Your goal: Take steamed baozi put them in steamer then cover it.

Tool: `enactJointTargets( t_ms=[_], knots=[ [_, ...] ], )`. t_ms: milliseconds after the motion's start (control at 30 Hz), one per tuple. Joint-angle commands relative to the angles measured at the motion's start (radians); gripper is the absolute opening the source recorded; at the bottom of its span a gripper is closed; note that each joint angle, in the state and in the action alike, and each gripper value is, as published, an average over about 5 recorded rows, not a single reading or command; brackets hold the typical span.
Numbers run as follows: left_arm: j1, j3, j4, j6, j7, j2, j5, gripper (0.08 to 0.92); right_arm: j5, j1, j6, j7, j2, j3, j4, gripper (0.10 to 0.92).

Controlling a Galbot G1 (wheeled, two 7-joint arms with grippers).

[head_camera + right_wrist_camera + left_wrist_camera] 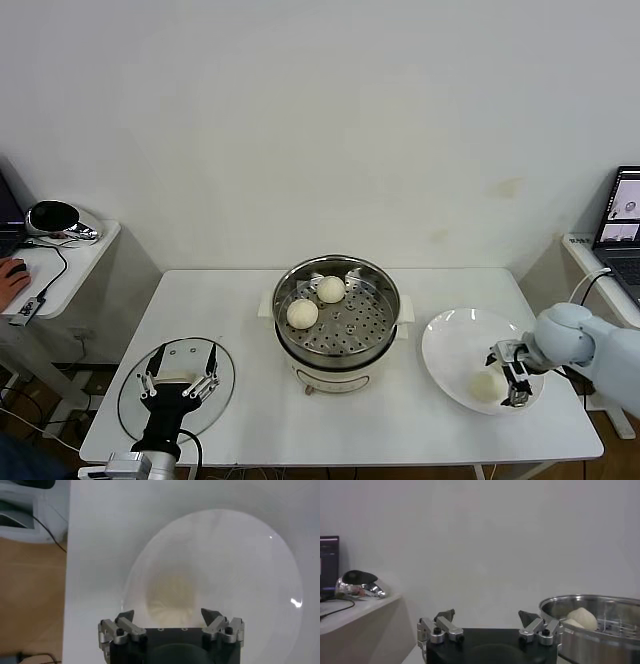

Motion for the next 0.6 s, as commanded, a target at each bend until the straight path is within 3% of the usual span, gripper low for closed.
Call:
enactJointTargets(
  t_ms=[33,367,600],
  knots=[
    [0.001,-0.003,0.000,-0.001,0.000,0.001,-0.001,0.823,-0.016,-0.052,-0.004,0.005,0.031,0.038,-0.031,0.798],
    [0.000,-0.001,-0.002,-0.001,0.000,-0.001,-0.001,0.823,-0.004,-0.028,-0.004,-0.008,0.026,0.050,-0.030,0.628],
    [0.002,-0.003,-0.010,-0.002,0.001,0.004,-0.004,0.823,0.074,0.163,-0.001,-0.038,0.001,-0.003,-0.011,0.608]
  ],
)
